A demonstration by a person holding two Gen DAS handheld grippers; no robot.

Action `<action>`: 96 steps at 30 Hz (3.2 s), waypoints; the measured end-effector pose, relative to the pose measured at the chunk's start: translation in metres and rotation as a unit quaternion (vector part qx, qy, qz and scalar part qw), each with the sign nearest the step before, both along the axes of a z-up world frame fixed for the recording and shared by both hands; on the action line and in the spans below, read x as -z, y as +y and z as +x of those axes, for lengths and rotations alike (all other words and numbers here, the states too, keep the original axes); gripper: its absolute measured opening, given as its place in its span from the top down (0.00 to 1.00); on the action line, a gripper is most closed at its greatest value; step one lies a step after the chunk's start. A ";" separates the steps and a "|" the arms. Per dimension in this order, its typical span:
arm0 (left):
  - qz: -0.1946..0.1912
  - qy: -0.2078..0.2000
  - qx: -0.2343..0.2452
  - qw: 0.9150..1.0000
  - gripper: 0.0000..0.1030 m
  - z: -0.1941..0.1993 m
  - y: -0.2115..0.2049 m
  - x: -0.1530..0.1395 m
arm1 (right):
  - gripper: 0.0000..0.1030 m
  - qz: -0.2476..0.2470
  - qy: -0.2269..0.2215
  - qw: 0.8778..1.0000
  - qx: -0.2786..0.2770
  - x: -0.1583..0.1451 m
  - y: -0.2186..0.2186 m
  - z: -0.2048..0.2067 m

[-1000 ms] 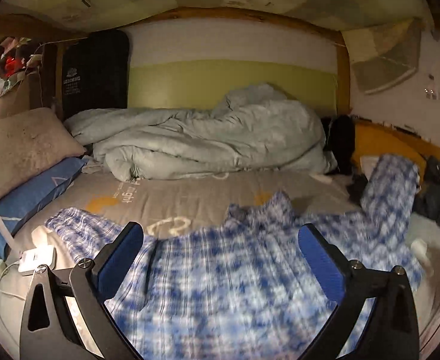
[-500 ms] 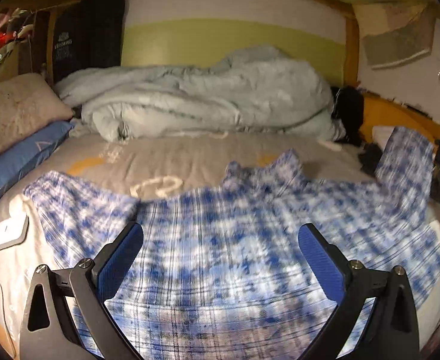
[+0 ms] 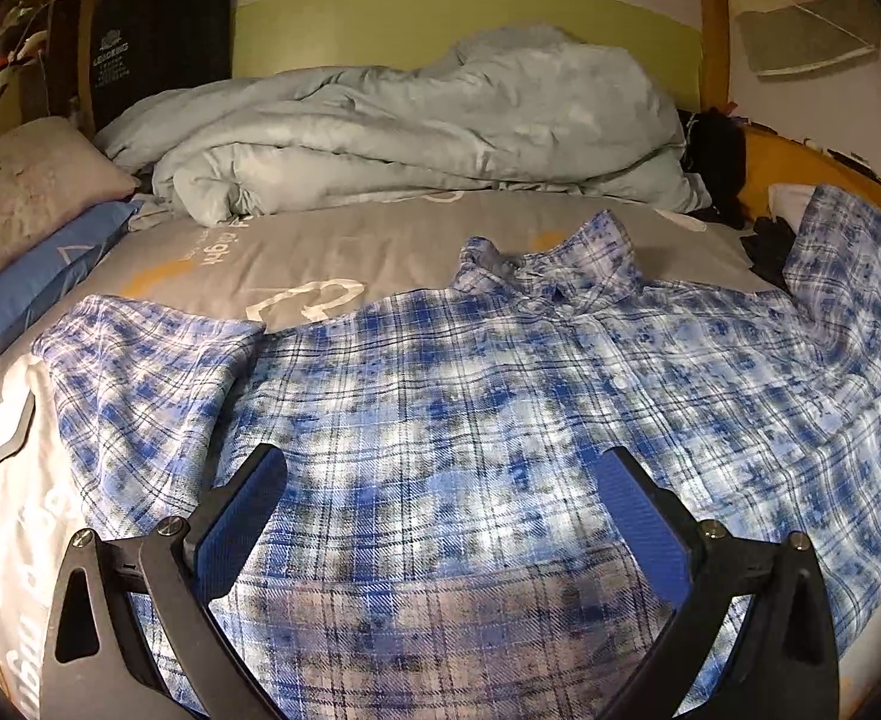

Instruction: Fold large clothes

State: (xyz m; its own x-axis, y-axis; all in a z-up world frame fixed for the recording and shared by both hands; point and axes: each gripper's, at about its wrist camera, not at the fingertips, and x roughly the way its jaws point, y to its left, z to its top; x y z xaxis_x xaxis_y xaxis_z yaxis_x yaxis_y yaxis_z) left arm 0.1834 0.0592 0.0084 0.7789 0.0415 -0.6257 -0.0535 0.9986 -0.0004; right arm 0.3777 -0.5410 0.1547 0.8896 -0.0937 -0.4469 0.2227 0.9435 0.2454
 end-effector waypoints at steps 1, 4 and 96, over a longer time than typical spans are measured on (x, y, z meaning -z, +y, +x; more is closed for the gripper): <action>0.000 -0.002 0.003 1.000 0.00 -0.002 -0.001 -0.001 | 0.97 -0.013 -0.008 1.000 -0.007 -0.007 0.008 -0.003; 0.007 -0.002 0.007 1.000 0.00 -0.004 -0.005 -0.005 | 0.97 -0.003 -0.024 0.998 -0.052 -0.022 0.031 -0.010; -0.134 0.036 0.138 0.981 0.39 -0.027 -0.034 -0.001 | 0.51 -0.063 0.128 0.937 -0.318 0.071 0.312 -0.138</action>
State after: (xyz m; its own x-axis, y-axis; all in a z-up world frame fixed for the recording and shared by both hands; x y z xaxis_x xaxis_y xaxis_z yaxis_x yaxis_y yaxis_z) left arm 0.1562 0.0249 0.0096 0.6912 -0.3379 -0.6388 0.2088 0.9396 -0.2711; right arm 0.2393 -0.2292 0.0832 0.6489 0.3530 -0.6740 -0.3585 0.9232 0.1384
